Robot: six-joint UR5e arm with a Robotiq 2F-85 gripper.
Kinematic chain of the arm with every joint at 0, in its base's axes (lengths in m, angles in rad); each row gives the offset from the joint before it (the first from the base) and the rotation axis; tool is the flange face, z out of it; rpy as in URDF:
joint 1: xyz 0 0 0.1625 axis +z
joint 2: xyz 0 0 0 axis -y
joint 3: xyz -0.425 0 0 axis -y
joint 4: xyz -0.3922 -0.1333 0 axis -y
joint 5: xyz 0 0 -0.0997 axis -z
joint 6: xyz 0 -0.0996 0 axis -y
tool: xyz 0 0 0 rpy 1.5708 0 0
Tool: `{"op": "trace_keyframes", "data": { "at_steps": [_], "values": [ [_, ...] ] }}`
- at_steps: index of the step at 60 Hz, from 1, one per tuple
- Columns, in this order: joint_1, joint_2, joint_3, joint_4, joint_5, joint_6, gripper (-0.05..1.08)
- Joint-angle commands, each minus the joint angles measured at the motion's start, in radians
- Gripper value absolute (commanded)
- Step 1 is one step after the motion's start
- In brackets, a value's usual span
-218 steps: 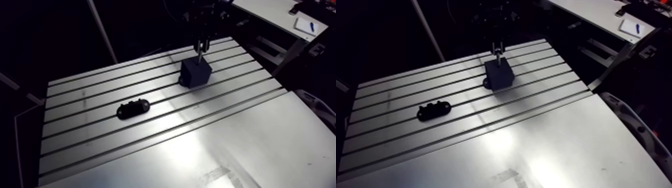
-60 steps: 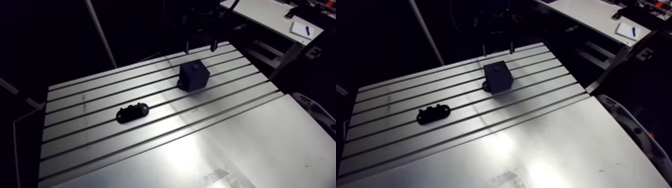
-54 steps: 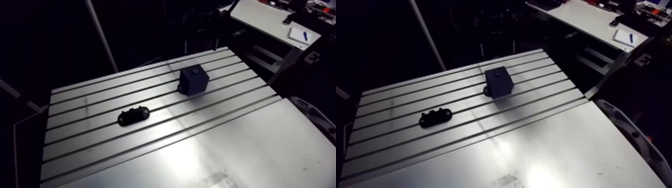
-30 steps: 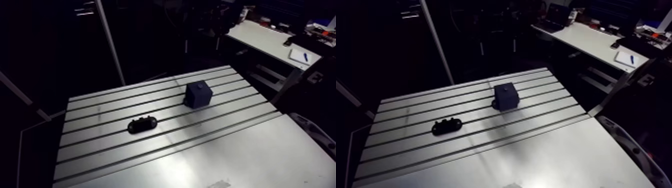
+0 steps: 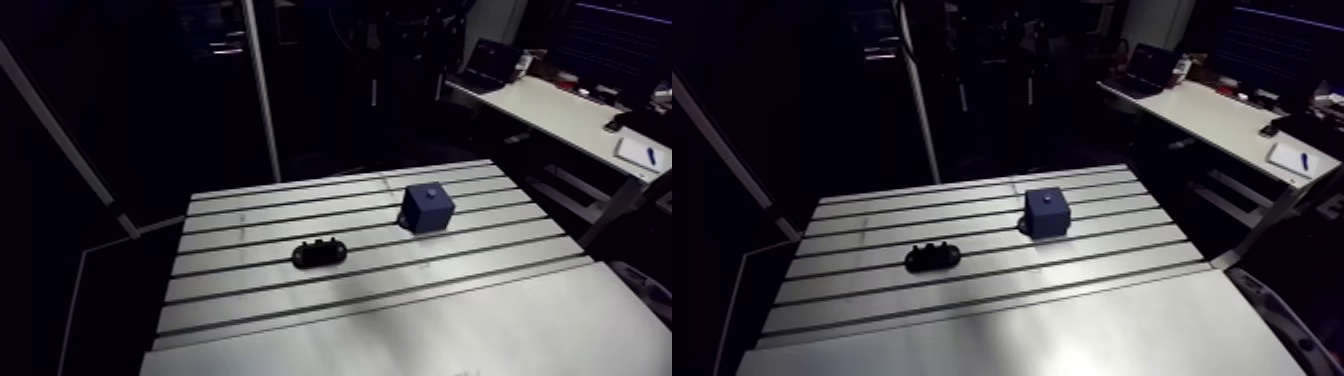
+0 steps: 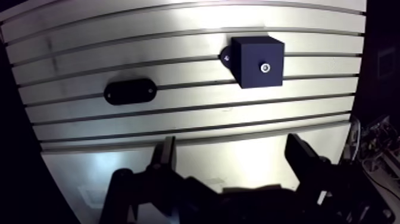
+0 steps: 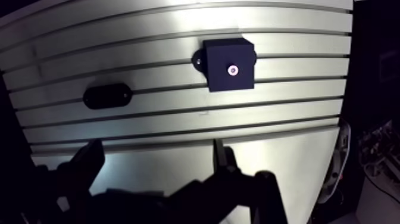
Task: Pick up the M10 bolt and insert it into the hole until fully seated.
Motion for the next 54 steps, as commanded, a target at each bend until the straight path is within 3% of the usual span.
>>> {"op": "trace_keyframes", "data": {
  "at_steps": [1,6,23,41,54],
  "values": [
    [0.119,-0.145,0.044,-0.027,0.006,0.003,0.00],
    [0.140,-0.153,0.030,-0.029,0.028,0.014,0.01],
    [0.141,-0.156,-0.021,0.084,0.045,0.009,0.01],
    [0.135,-0.157,-0.033,0.124,0.044,0.003,0.01],
    [0.132,-0.157,-0.008,0.118,0.033,0.001,0.01]
  ]
}}
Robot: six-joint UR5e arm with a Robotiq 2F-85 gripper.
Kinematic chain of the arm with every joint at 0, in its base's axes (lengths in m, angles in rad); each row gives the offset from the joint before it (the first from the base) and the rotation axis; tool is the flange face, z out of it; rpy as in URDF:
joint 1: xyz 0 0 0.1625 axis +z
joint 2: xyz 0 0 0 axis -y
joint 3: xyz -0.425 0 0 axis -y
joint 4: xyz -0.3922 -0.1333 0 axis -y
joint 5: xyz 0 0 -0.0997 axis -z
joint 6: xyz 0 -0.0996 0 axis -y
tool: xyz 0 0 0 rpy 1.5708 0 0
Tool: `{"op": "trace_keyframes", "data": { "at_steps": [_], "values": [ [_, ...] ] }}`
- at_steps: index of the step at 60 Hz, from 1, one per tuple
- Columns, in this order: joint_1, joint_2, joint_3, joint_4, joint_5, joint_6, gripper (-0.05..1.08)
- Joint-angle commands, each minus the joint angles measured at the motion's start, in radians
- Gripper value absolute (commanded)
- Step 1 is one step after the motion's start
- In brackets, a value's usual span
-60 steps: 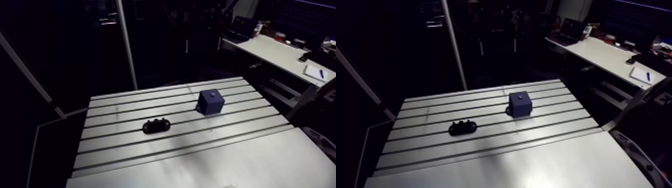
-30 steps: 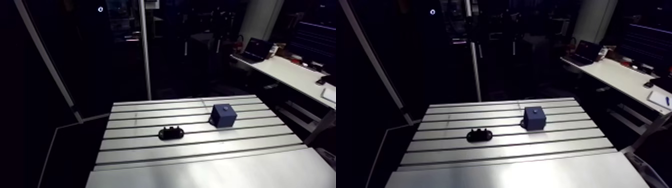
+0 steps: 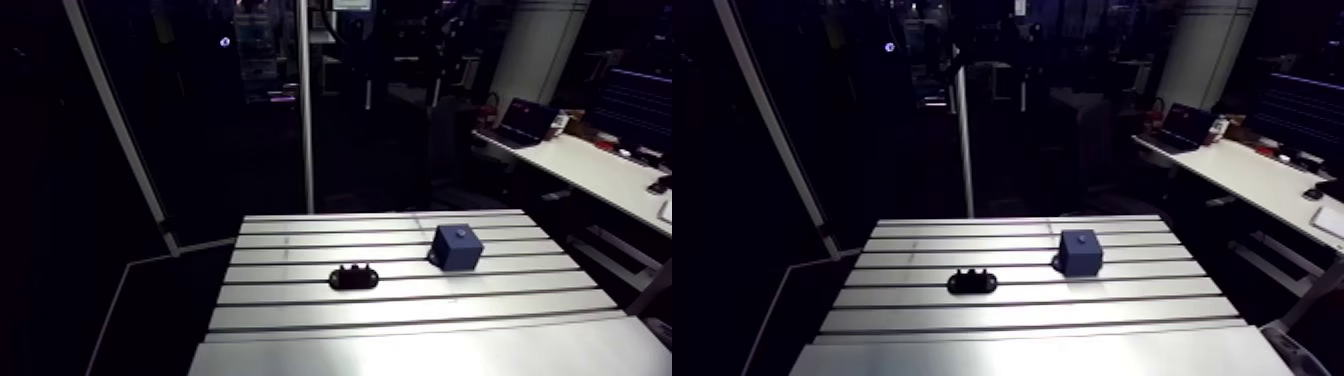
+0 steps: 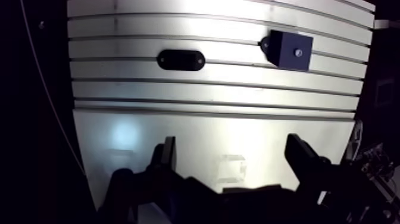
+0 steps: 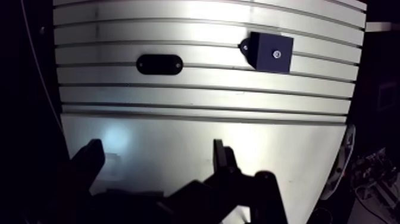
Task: Pick up the M10 bolt and insert it into the hole until fully seated.
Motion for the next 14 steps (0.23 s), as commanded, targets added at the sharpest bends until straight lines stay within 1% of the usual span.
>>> {"op": "trace_keyframes", "data": {
  "at_steps": [1,14],
  "values": [
    [-0.002,-0.002,0.012,0.003,-0.007,-0.001,0.01],
    [-0.004,-0.012,0.031,-0.001,-0.007,-0.001,0.01]
  ]
}}
